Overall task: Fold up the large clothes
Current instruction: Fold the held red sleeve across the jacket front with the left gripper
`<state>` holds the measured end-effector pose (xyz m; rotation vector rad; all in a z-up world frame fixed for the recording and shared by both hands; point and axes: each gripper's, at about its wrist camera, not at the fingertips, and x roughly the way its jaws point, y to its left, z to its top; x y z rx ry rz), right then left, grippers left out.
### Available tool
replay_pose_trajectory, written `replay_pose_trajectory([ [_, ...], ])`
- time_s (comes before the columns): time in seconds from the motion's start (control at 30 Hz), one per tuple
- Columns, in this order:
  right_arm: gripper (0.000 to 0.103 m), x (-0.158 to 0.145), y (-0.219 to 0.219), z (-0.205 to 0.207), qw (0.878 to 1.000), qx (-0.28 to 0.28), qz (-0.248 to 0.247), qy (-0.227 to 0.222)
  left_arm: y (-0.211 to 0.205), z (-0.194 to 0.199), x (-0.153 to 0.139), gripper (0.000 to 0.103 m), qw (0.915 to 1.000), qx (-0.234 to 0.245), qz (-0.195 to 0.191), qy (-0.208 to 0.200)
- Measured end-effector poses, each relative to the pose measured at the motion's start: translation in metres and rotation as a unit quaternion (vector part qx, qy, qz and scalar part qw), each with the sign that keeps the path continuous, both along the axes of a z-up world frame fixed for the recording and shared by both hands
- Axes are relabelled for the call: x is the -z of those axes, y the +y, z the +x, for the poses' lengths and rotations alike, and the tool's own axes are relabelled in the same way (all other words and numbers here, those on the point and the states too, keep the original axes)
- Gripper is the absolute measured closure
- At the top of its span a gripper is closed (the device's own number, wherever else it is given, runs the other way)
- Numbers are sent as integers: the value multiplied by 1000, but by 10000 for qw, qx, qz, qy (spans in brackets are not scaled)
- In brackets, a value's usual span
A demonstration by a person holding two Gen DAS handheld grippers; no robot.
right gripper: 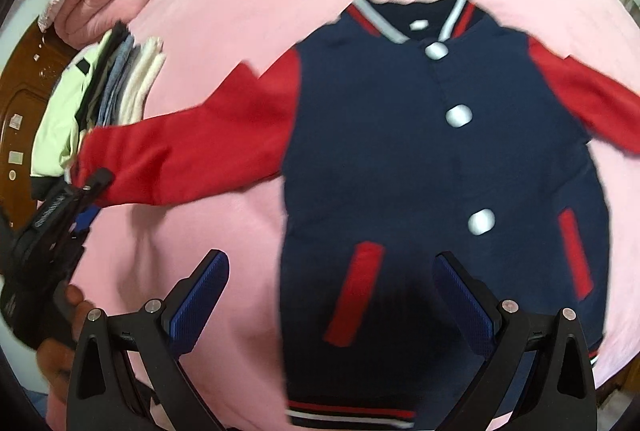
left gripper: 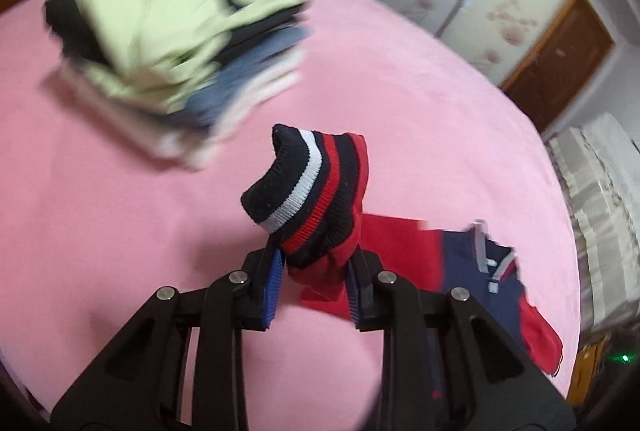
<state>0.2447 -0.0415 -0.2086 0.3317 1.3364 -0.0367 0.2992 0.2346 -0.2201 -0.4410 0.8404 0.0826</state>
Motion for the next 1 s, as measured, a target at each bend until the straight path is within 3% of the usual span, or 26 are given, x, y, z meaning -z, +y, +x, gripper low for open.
replay_pose_trajectory([
  [0.23,0,-9,-97,3,9990,190,-230,-340,-147,10,-18,79,9911,1241,279,-382],
  [0.33,0,-3,-136,6,9981,346,-310,-414,-204,8,-10,76,9836,1765,316,-203],
  [0.4,0,6,-165,6,9976,455,-353,-390,-238,10,3,59,9755,2170,266,242],
  [0.43,0,10,-178,5,9974,494,-348,-382,-254,14,12,39,9702,2350,244,535],
  [0.5,0,21,-204,3,9971,636,-280,-304,-269,13,20,32,9672,2427,194,723],
  [0.57,0,30,-224,1,9969,753,-81,-227,-275,12,22,29,9702,2303,196,728],
  [0.67,3,41,-237,-7,9948,892,442,-229,-268,15,29,27,9752,1913,505,992],
  [0.83,37,65,-224,14,9856,944,1375,-261,-211,19,54,27,9773,1136,972,1499],
  [1.0,40,95,-200,56,9725,943,2114,-241,-172,32,58,27,9775,736,1162,1601],
])
